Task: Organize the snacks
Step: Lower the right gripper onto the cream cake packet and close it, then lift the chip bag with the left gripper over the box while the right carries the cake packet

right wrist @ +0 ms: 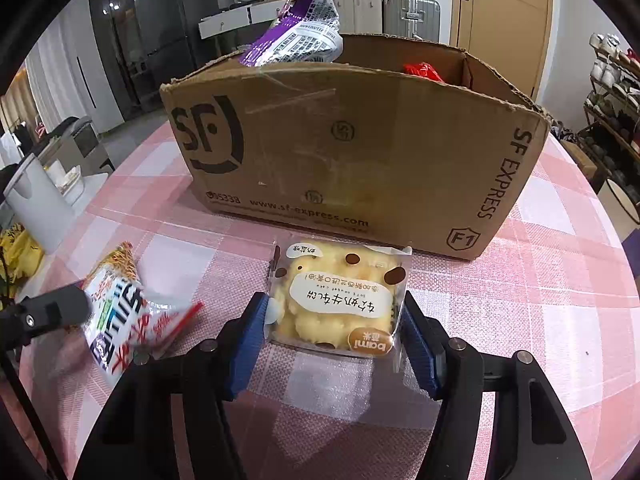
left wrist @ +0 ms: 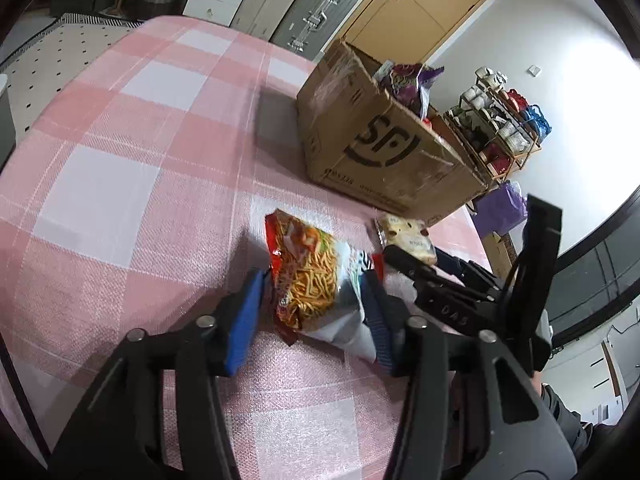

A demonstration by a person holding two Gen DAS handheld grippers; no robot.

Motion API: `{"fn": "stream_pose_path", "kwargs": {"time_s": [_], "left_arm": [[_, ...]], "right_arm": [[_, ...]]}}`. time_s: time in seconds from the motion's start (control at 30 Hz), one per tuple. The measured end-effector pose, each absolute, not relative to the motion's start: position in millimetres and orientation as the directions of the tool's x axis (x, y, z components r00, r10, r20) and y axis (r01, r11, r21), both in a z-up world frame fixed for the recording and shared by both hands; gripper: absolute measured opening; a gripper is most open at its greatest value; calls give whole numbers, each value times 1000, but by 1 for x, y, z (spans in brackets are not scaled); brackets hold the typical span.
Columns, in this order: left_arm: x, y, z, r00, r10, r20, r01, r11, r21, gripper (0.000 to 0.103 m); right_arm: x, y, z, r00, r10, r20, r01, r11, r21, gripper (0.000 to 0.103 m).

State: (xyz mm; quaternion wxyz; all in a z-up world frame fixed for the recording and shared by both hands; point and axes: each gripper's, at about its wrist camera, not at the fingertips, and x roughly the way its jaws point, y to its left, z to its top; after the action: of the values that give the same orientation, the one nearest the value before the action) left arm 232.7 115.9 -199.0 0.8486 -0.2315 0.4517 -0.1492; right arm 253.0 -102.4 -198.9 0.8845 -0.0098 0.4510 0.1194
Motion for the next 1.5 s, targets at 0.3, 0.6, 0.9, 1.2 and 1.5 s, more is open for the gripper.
{"fn": "stream_pose_path", "kwargs": {"time_s": [0.3,0.6,0.9,1.2,1.5], "left_arm": [[234,104,-212,500,-469,-728,30,849,-527,64],[241,104,-218,493,-501,-712,15,823,-568,44],[247,97,-210,501,-482,-719,10,834,-551,39],[243,99,-199,519,-480,-707,12,831,-555,38],[230,108,-162,577,-480,-661,48,828,-559,38]], "right_arm": [[251,-126,-197,558,263,-787,-234,960,155,62],[244,-153,-190,545,355,-760,-237,934,266,62],[228,-179,-174,554,410,-725,-240,912,333,62],[217,-190,-166,565,440,-698,-240,897,371,62],[196,-201,-138,599,467,-651,-270,883,385,62]]}}
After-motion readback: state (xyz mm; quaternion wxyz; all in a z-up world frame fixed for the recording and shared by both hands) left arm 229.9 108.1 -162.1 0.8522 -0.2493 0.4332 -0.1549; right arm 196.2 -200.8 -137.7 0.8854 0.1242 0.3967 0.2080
